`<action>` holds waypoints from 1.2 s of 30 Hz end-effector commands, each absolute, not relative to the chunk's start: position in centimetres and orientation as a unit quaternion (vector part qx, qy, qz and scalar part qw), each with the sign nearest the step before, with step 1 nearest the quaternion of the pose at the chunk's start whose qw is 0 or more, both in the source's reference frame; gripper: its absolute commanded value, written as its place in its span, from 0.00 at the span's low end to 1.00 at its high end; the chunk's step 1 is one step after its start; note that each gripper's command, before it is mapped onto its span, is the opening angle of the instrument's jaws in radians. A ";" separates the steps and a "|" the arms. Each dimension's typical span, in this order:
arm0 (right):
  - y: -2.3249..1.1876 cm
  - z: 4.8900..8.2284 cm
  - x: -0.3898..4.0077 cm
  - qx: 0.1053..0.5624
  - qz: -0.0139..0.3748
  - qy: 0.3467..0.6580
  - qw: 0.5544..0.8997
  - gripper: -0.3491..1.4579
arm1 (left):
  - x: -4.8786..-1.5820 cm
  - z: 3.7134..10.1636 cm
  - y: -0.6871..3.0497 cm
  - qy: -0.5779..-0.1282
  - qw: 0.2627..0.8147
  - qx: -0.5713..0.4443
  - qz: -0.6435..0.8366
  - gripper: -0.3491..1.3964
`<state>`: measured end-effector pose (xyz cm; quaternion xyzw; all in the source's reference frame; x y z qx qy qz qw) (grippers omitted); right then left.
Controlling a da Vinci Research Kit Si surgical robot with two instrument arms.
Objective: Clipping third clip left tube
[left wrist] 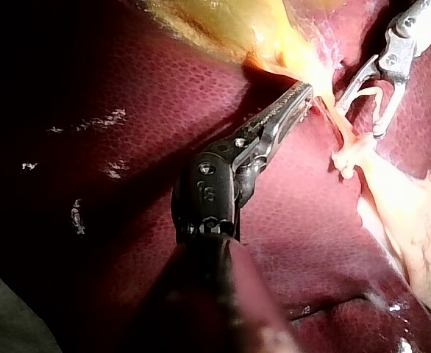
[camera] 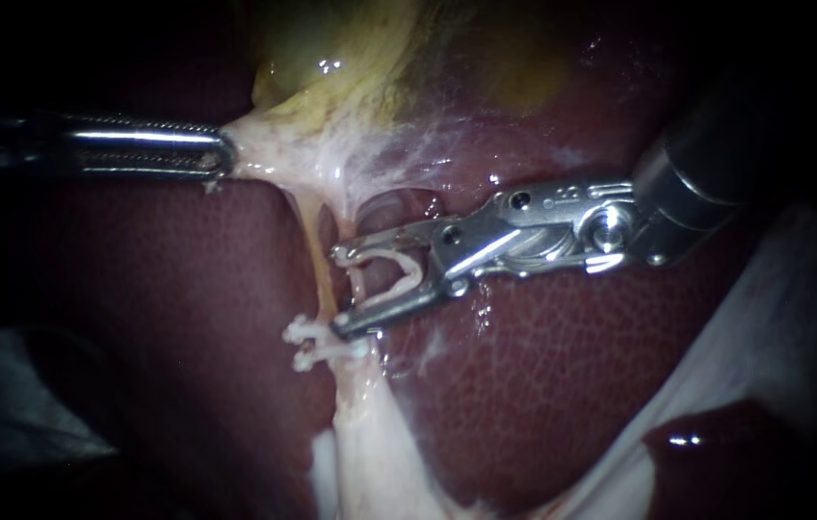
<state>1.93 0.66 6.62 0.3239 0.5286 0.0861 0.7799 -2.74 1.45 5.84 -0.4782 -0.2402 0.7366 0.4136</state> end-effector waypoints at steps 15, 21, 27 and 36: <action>0.65 6.62 2.08 0.335 0.085 0.543 0.765 0.46 | -2.75 5.84 1.44 -0.240 0.414 -0.478 0.737 0.00; 0.66 6.60 2.23 0.353 0.093 0.563 0.742 0.45 | -2.75 5.84 1.44 -0.240 0.414 -0.478 0.737 0.00; 0.68 6.58 2.38 0.358 0.103 0.576 0.728 0.45 | -2.75 5.84 1.44 -0.240 0.414 -0.478 0.737 0.00; 0.73 6.35 2.42 0.361 0.111 0.590 0.714 0.45 | -2.75 5.84 1.44 -0.240 0.414 -0.478 0.737 0.00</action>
